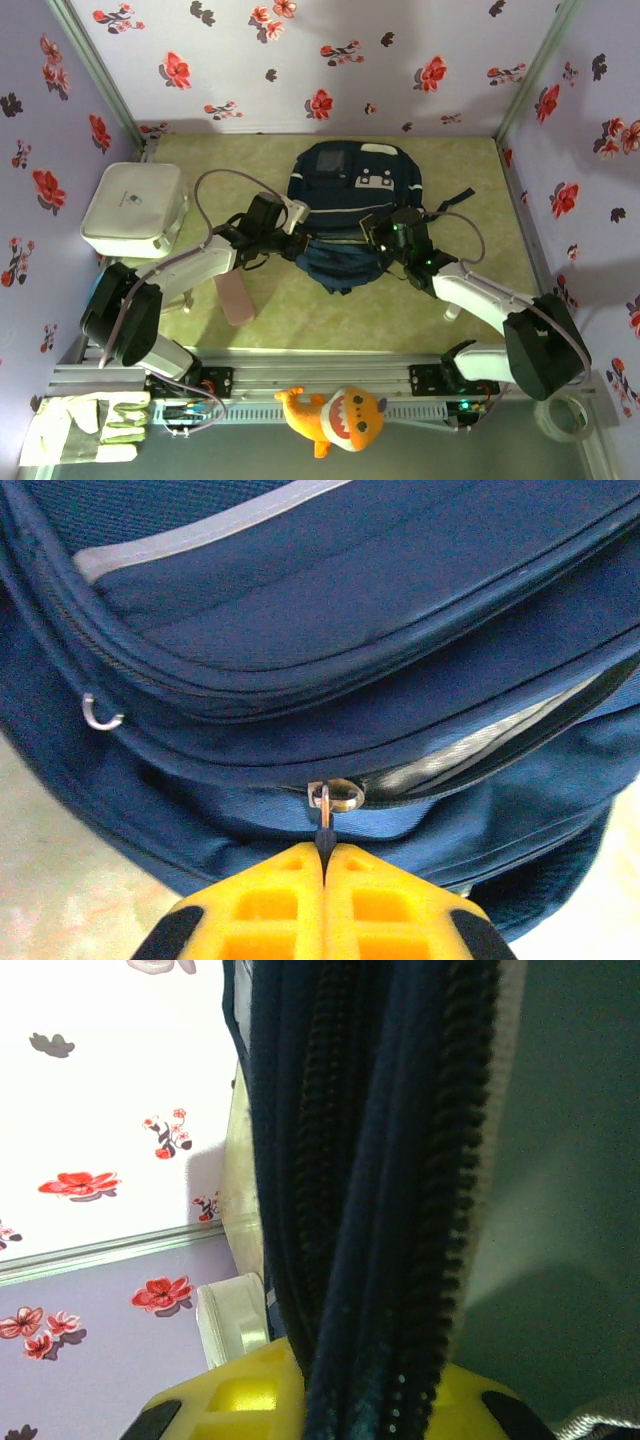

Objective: Pack the student bag

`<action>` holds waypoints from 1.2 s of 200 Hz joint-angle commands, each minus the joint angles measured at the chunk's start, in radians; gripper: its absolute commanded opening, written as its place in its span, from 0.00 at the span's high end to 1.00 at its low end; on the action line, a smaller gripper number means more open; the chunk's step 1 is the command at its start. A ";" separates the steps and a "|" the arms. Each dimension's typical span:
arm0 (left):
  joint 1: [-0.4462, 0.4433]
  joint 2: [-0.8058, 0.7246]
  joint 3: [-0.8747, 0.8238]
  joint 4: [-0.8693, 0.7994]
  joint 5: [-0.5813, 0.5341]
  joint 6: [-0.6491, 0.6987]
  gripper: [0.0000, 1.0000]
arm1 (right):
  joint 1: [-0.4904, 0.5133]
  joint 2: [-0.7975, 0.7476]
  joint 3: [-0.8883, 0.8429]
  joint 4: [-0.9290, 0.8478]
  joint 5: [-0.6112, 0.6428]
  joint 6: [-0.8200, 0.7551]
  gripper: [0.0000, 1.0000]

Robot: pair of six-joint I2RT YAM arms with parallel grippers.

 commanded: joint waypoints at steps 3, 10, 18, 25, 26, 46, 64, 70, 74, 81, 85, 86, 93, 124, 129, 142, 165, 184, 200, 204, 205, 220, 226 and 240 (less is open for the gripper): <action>0.051 0.004 0.034 -0.009 -0.104 0.090 1.00 | -0.041 -0.050 0.027 -0.037 0.042 -0.059 0.89; 0.065 0.005 0.036 0.003 -0.104 0.088 1.00 | -0.049 -0.057 0.027 -0.038 0.033 -0.062 0.90; 0.080 0.009 0.035 0.022 -0.106 0.089 1.00 | -0.058 -0.067 0.025 -0.043 0.021 -0.063 0.90; 0.090 0.012 0.034 0.041 -0.114 0.090 1.00 | -0.066 -0.075 0.024 -0.042 0.012 -0.060 0.91; 0.092 0.013 0.033 0.044 -0.114 0.091 1.00 | -0.068 -0.076 0.023 -0.042 0.009 -0.060 0.91; 0.115 0.027 0.028 0.091 -0.114 0.108 1.00 | -0.092 -0.103 0.018 -0.044 -0.018 -0.057 0.91; 0.128 0.049 0.043 0.105 -0.114 0.132 1.00 | -0.107 -0.117 0.028 -0.056 -0.049 -0.071 0.92; 0.132 0.057 0.050 0.111 -0.114 0.135 1.00 | -0.111 -0.119 0.034 -0.063 -0.061 -0.077 0.92; 0.135 0.065 0.054 0.115 -0.114 0.135 1.00 | -0.114 -0.118 0.038 -0.065 -0.071 -0.080 0.92; 0.140 0.077 0.061 0.126 -0.114 0.137 1.00 | -0.116 -0.115 0.044 -0.067 -0.086 -0.085 0.92; 0.142 0.083 0.065 0.131 -0.114 0.137 1.00 | -0.118 -0.113 0.049 -0.065 -0.095 -0.088 0.92; 0.142 0.086 0.067 0.132 -0.113 0.137 1.00 | -0.118 -0.112 0.050 -0.065 -0.097 -0.088 0.92; 0.145 0.102 0.077 0.139 -0.112 0.137 1.00 | -0.120 -0.111 0.057 -0.064 -0.112 -0.092 0.92; 0.149 0.180 0.153 0.156 -0.092 0.177 1.00 | -0.122 -0.084 0.105 -0.065 -0.178 -0.124 0.92; 0.151 0.194 0.169 0.159 -0.090 0.181 1.00 | -0.121 -0.079 0.115 -0.065 -0.190 -0.128 0.92; 0.158 0.232 0.207 0.163 -0.079 0.188 1.00 | -0.123 -0.069 0.131 -0.064 -0.214 -0.140 0.92; 0.168 0.291 0.268 0.170 -0.052 0.182 1.00 | -0.122 -0.062 0.148 -0.072 -0.235 -0.153 0.92; 0.170 0.329 0.312 0.166 -0.045 0.157 1.00 | -0.123 -0.060 0.146 -0.077 -0.231 -0.154 0.91; 0.171 0.336 0.314 0.178 -0.047 0.134 1.00 | -0.123 -0.055 0.142 -0.073 -0.223 -0.154 0.91; 0.171 0.333 0.309 0.185 -0.047 0.115 1.00 | -0.122 -0.054 0.142 -0.073 -0.220 -0.155 0.91; 0.172 0.332 0.308 0.187 -0.048 0.113 1.00 | -0.122 -0.053 0.142 -0.073 -0.219 -0.155 0.91; 0.178 0.313 0.293 0.198 -0.074 0.079 0.98 | -0.123 -0.047 0.141 -0.072 -0.208 -0.156 0.91; 0.180 0.300 0.286 0.195 -0.095 0.067 0.92 | -0.123 -0.043 0.141 -0.071 -0.203 -0.157 0.91; 0.183 0.256 0.260 0.179 -0.161 0.031 0.77 | -0.123 -0.027 0.142 -0.062 -0.196 -0.157 0.91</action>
